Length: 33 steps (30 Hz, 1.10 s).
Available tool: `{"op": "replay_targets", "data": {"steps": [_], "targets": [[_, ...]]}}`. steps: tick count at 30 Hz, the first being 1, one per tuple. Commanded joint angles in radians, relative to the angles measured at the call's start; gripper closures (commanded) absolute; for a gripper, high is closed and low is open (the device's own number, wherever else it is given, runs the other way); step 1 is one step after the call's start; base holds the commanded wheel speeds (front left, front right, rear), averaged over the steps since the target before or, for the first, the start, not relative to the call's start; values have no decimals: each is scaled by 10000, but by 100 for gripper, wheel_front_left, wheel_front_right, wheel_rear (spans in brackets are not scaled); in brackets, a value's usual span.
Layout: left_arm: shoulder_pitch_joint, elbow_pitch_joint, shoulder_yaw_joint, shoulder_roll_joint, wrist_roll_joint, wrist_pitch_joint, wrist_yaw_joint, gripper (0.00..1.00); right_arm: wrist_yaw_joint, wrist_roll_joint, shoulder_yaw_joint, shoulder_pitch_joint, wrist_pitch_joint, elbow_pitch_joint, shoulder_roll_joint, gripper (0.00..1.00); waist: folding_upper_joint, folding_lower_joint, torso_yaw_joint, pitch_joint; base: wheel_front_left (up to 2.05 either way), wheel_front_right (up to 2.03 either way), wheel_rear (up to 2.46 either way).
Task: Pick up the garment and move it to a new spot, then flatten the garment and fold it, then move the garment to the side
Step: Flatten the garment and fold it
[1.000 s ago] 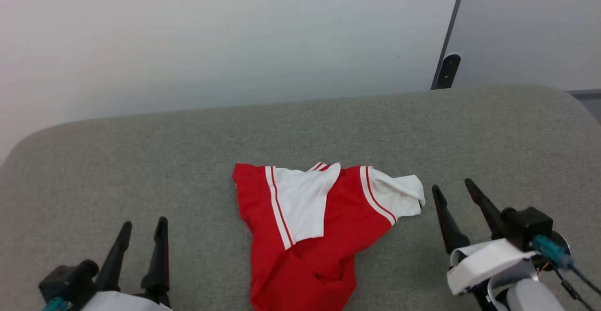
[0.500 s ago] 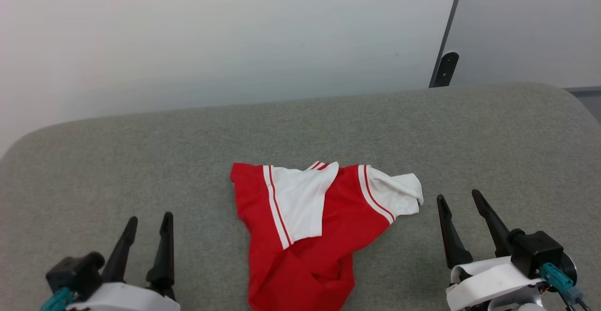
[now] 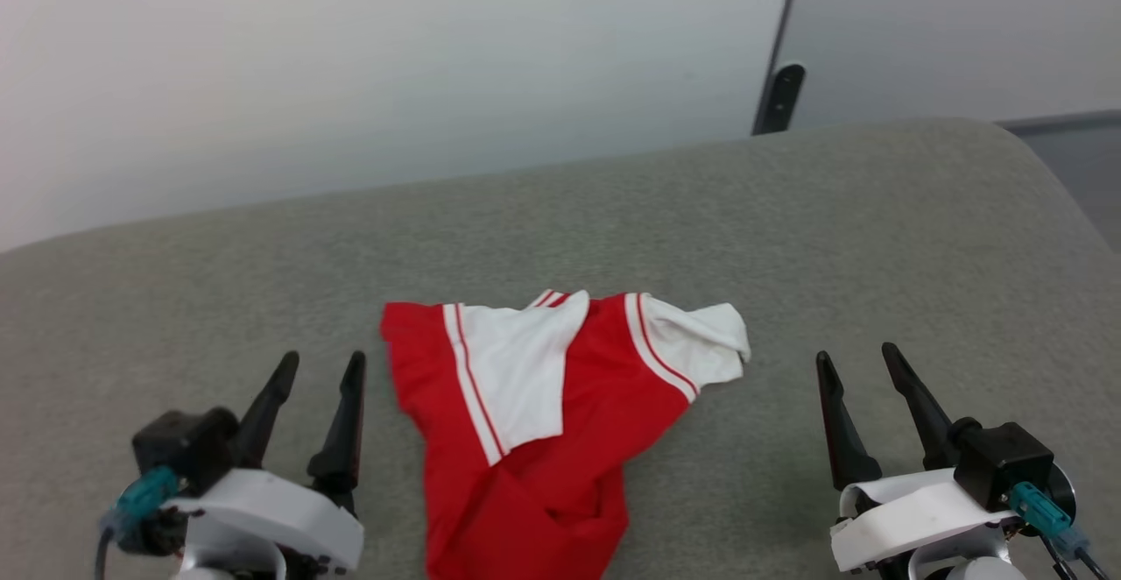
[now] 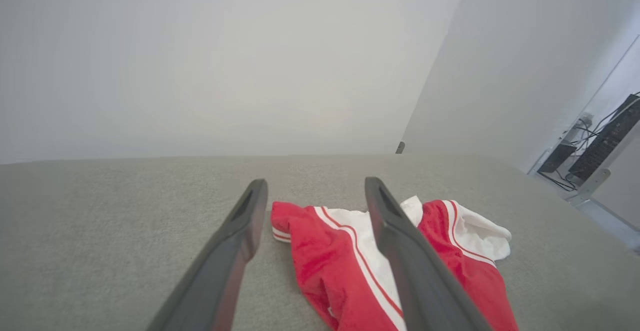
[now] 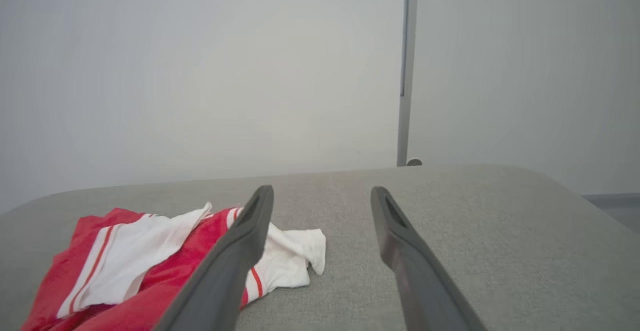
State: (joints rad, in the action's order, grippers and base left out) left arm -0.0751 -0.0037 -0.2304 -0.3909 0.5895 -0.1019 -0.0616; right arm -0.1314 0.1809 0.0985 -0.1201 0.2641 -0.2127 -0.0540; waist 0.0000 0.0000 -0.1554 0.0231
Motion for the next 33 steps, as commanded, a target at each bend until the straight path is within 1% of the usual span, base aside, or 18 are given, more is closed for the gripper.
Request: {"op": "replay_targets", "data": {"steps": [1, 4, 7, 8, 11, 15, 17, 18, 20, 23, 24, 27, 31, 33], "targets": [[-188, 40, -67, -10, -55, 83, 49, 0, 15, -55, -42, -139, 4, -9, 33, 0, 0, 0, -371, 175, 0, 0, 0], [-465, 125, -209, -60, -21, 343, 157, 0, 15, 10, -68, -155, 4, -43, 44, 0, 0, 0, -634, 256, 0, 0, 0], [-879, 269, -393, -180, 176, 997, 373, 0, 15, 151, 29, -220, 3, -127, 49, 0, 0, 0, -879, 321, 0, 0, 0], [-1048, 318, -473, -303, 175, 1298, 451, 0, 15, 196, 63, -270, 5, -152, 48, 0, 0, 0, -964, 348, 0, 0, 0], [-1627, 510, -621, -389, 717, 2527, 643, 0, 15, 304, 131, -329, 5, -339, 47, 0, 0, 0, -1155, 445, 0, 0, 0], [-2456, 881, -788, -646, 1441, 4452, 779, 0, 15, 463, 308, -548, 5, -545, 47, 0, 0, 0, -1424, 624, 0, 0, 0], [-2892, 1112, -865, -881, 1622, 5324, 795, 0, 15, 549, 383, -650, 5, -599, 48, 0, 0, 0, -1557, 745, 0, 0, 0], [-3080, 1236, -906, -877, 1856, 5747, 823, 0, 15, 600, 401, -695, 5, -617, 49, 0, 0, 0, -1619, 808, 0, 0, 0], [-3427, 1514, -989, -997, 2099, 6649, 712, 0, 15, 688, 484, -807, 5, -619, 48, 0, 0, 0, -1764, 946, 0, 0, 0], [-3920, 1892, -1109, -1198, 2328, 7685, 649, 0, 15, 867, 560, -917, 3, -640, 47, 0, 0, 0, -1994, 1154, 0, 0, 0], [-3920, 1892, -1109, -1198, 2328, 7685, 649, 0, 15, 867, 560, -917, 3, -640, 47, 0, 0, 0, -1994, 1154, 0, 0, 0], [-4231, 2243, -1278, -1387, 2455, 8552, 634, 0, 15, 1028, 596, -1025, 5, -662, 47, 0, 0, 0, -2225, 1370, 0, 0, 0], [-4566, 2659, -1464, -1602, 2462, 9327, 564, 0, 15, 1196, 577, -1099, 5, -661, 49, 0, 0, 0, -2468, 1612, 0, 0, 0], [-4710, 2775, -1595, -1698, 2363, 9554, 665, 0, 15, 1279, 585, -1118, 3, -649, 49, 0, 0, 0, -2568, 1707, 0, 0, 0]]}}
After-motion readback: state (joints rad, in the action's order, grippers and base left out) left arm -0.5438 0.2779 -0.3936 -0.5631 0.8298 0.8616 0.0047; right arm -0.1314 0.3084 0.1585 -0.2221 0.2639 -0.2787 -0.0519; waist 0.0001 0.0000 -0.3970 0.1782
